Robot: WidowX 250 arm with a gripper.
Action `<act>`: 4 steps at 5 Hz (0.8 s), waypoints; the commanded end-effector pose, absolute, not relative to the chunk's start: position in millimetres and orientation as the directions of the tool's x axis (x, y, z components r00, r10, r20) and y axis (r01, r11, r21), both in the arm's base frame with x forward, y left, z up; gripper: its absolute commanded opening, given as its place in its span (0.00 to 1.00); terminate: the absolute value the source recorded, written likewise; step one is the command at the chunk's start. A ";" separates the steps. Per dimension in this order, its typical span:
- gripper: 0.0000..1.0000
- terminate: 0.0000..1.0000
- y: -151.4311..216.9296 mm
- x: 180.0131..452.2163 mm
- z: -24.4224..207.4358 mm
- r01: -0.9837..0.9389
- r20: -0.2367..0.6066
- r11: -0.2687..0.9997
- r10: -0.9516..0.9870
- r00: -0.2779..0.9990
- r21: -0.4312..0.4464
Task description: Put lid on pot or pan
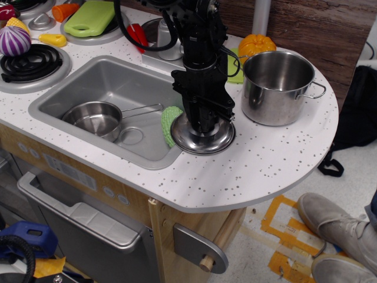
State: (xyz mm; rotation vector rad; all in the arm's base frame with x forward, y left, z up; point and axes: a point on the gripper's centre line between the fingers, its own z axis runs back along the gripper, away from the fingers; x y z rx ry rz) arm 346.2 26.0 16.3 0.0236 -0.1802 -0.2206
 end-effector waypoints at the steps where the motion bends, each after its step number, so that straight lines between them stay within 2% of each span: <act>1: 0.00 0.00 23.9 354.3 52.3 0.218 0.233 0.971 -0.234 0.944 0.095; 2: 0.00 0.00 23.7 358.8 72.3 0.211 0.234 0.972 -0.231 0.944 0.106; 4: 0.00 0.00 15.1 364.4 111.5 0.200 0.267 0.963 -0.244 0.932 0.183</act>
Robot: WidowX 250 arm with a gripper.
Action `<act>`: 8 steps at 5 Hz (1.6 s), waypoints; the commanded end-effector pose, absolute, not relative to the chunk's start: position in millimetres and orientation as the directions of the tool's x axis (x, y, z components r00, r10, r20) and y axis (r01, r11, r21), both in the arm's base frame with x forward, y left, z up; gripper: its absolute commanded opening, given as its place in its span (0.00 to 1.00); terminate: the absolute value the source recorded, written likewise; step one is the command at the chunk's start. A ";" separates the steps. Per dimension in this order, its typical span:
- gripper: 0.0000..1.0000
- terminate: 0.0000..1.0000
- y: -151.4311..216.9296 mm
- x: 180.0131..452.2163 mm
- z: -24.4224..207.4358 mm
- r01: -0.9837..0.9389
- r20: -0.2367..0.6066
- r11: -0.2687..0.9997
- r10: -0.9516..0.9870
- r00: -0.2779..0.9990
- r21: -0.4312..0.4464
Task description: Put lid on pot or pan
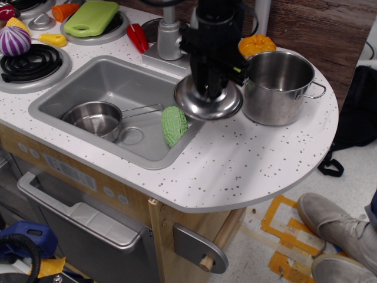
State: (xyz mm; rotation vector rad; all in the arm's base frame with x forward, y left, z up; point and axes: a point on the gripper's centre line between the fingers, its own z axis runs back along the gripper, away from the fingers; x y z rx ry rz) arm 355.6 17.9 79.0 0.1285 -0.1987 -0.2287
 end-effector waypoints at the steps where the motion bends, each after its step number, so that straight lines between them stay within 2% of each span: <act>1: 0.00 0.00 7.9 369.5 119.7 0.213 0.291 0.955 -0.268 0.918 0.207; 2: 0.00 0.00 -1.7 381.3 127.9 0.248 0.303 0.944 -0.308 0.902 0.219; 4: 0.00 0.00 -18.7 408.6 133.5 0.308 0.341 0.938 -0.346 0.874 0.161; 7: 0.00 0.00 -31.6 429.5 121.3 0.355 0.379 0.929 -0.368 0.849 0.107; 8: 1.00 0.00 -35.3 435.6 122.1 0.377 0.401 0.920 -0.388 0.830 0.108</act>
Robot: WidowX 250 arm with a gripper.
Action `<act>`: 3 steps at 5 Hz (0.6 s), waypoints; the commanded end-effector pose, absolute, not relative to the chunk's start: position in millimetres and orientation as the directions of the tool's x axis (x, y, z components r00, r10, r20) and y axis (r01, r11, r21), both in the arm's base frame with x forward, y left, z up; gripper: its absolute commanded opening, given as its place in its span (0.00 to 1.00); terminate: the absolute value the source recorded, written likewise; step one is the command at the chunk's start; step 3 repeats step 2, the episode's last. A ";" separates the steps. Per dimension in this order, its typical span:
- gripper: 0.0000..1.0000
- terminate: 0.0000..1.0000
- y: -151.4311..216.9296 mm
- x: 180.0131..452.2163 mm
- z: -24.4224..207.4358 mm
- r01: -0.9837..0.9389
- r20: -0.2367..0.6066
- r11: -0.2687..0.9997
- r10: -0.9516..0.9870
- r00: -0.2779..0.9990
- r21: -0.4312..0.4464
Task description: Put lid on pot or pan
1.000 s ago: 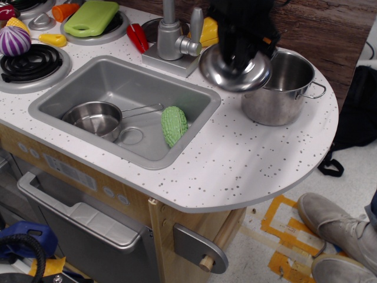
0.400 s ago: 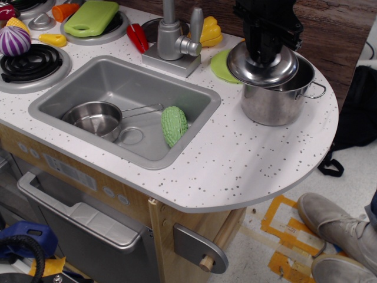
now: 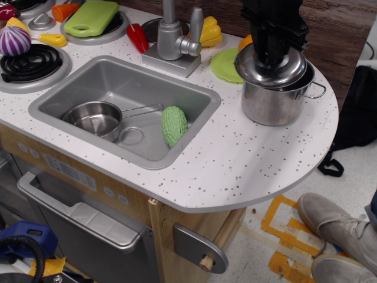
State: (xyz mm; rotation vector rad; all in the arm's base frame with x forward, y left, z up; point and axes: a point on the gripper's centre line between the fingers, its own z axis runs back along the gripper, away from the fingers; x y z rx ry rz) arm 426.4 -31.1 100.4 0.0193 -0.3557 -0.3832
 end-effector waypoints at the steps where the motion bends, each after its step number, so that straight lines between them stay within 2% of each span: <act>1: 1.00 0.00 -35.3 435.6 122.1 0.377 0.401 0.920 -0.388 0.830 0.108; 2: 1.00 1.00 -35.3 435.6 122.1 0.377 0.401 0.920 -0.388 0.830 0.108; 3: 1.00 1.00 -35.3 435.6 122.1 0.377 0.401 0.920 -0.388 0.830 0.108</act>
